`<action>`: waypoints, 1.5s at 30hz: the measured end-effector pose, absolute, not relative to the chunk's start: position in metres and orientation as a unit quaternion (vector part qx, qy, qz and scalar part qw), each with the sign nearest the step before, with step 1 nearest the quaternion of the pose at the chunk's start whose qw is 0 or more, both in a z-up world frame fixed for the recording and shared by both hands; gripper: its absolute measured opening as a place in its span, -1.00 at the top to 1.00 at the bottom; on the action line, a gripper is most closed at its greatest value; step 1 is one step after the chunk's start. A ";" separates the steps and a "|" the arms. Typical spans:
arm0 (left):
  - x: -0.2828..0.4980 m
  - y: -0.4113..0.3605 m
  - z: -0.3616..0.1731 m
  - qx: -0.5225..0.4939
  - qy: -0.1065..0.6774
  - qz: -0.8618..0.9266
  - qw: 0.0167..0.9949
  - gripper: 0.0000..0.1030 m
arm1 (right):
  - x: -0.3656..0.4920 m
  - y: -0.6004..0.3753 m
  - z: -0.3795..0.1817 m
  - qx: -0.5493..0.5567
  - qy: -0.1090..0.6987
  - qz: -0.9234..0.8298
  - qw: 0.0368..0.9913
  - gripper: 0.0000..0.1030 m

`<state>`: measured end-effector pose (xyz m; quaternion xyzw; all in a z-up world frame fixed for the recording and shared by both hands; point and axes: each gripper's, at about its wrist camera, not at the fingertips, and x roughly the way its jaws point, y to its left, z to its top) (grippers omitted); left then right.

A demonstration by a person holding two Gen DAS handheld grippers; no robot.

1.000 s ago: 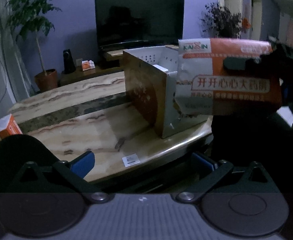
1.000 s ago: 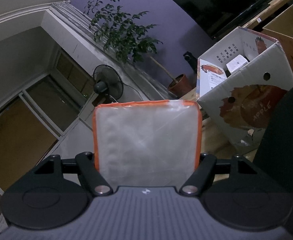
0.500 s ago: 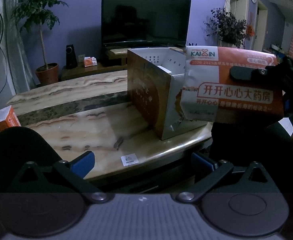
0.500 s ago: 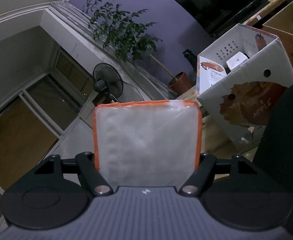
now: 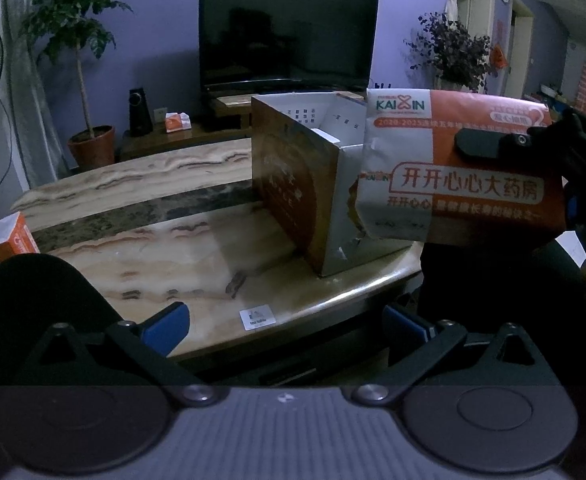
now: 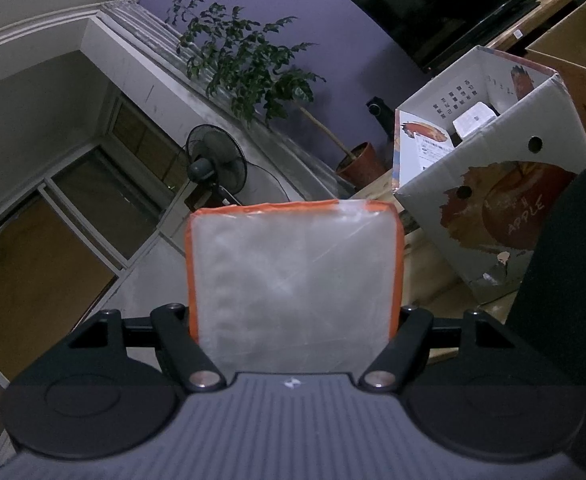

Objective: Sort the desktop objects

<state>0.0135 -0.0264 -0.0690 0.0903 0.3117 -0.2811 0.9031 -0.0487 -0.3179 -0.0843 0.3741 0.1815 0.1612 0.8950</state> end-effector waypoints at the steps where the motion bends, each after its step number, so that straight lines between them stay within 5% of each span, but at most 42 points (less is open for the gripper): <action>1: 0.013 -0.026 -0.069 0.090 0.312 -0.281 0.903 -0.98 | -0.049 -0.318 -0.084 0.374 0.181 0.161 0.895 -0.44; 45: 0.015 -0.028 -0.070 0.096 0.318 -0.274 0.902 -0.98 | -0.047 -0.329 -0.093 0.420 0.178 0.182 0.871 -0.44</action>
